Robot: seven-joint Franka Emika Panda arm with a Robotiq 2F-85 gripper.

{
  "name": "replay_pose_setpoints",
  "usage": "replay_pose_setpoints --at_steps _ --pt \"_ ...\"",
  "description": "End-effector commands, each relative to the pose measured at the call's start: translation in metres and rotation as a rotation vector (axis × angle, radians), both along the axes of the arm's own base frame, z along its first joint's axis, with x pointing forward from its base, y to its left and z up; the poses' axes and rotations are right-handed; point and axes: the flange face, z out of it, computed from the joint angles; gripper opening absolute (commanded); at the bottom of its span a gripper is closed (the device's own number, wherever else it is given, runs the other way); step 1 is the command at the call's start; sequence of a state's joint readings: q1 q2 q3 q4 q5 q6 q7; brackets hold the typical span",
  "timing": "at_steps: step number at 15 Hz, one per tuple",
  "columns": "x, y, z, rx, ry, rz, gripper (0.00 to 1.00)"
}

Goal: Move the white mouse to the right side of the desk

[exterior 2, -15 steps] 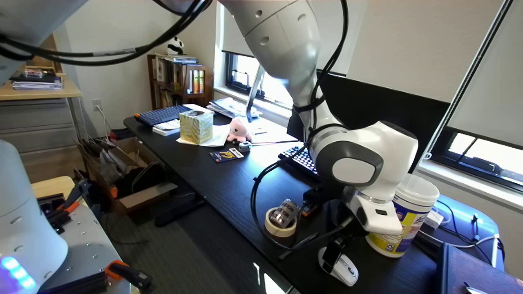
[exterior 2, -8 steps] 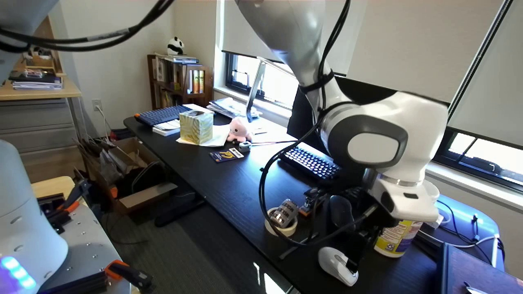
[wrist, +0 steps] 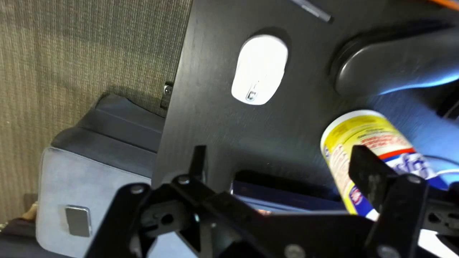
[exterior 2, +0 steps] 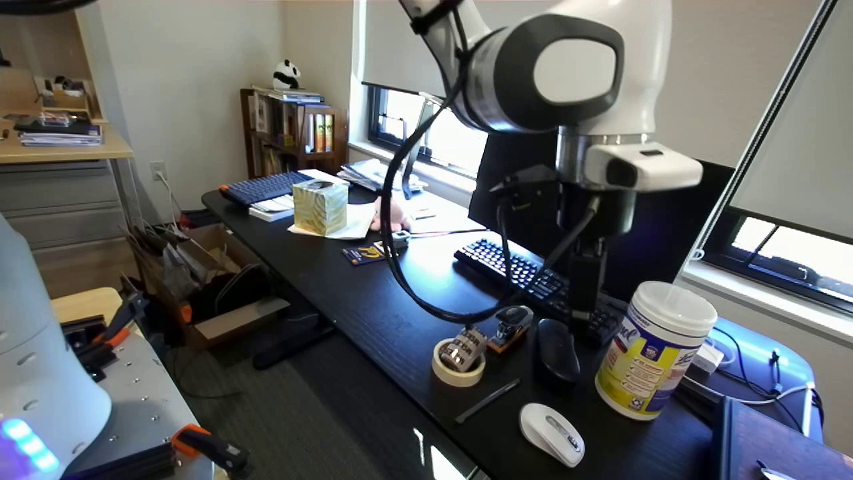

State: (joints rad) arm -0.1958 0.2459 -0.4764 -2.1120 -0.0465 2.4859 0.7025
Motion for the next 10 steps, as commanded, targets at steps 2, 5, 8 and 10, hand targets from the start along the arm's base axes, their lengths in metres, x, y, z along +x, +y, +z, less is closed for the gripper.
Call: replay_pose_setpoints --at_steps 2,5,8,10 --pt "-0.017 0.098 0.038 -0.049 -0.004 0.277 1.0" --pt "-0.026 0.164 0.061 -0.075 -0.012 0.456 1.0" --pt "-0.031 0.242 0.082 -0.066 -0.061 0.605 1.0" --pt "-0.034 0.294 0.091 -0.069 -0.09 0.707 1.0"
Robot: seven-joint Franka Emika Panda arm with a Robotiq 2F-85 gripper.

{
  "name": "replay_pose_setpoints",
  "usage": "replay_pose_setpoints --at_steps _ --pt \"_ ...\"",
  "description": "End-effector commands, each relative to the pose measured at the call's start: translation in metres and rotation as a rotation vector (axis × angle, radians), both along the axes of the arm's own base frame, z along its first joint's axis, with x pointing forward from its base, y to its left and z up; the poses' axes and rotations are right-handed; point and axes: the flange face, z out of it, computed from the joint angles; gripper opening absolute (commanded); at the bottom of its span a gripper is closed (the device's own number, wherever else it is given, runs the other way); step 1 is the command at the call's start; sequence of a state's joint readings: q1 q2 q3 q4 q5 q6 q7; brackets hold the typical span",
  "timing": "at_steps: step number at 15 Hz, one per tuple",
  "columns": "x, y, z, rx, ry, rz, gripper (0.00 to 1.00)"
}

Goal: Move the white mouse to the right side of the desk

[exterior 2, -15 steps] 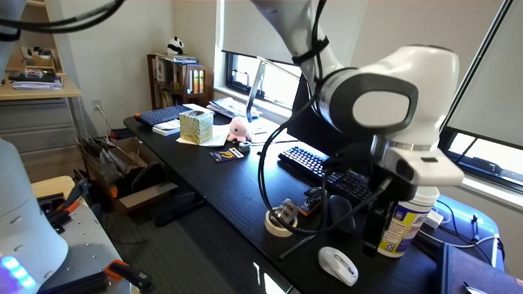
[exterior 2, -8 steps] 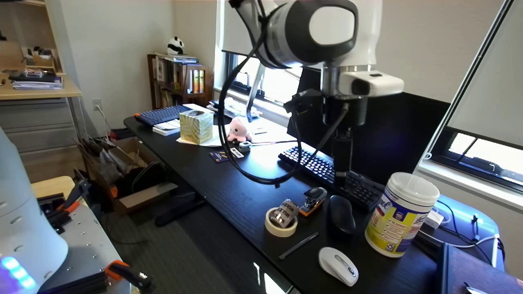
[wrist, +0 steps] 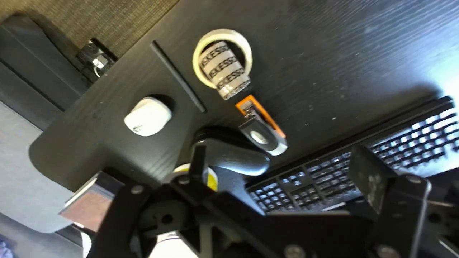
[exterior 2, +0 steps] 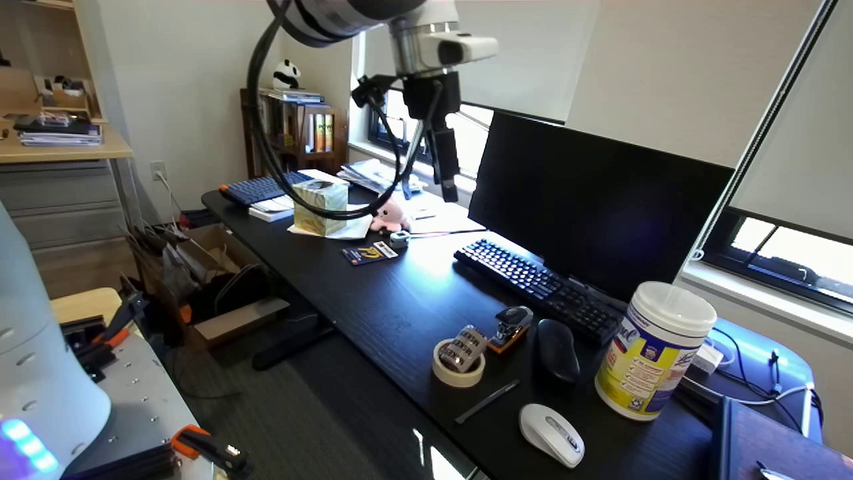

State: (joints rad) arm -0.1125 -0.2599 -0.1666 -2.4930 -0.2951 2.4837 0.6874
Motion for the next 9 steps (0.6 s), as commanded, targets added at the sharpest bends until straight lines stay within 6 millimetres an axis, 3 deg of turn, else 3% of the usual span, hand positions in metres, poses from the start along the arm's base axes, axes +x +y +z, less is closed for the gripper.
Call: replay_pose_setpoints --at_steps 1,4,5,7,9 --pt "-0.019 0.08 0.015 0.01 -0.037 0.194 1.0" --pt "-0.014 0.144 0.018 0.071 -0.034 0.35 1.0" --pt "-0.013 0.124 0.019 0.039 -0.039 0.262 1.0" --pt "-0.013 0.148 0.02 0.058 -0.039 0.319 1.0" --pt "-0.013 0.148 0.019 0.057 -0.038 0.329 1.0"
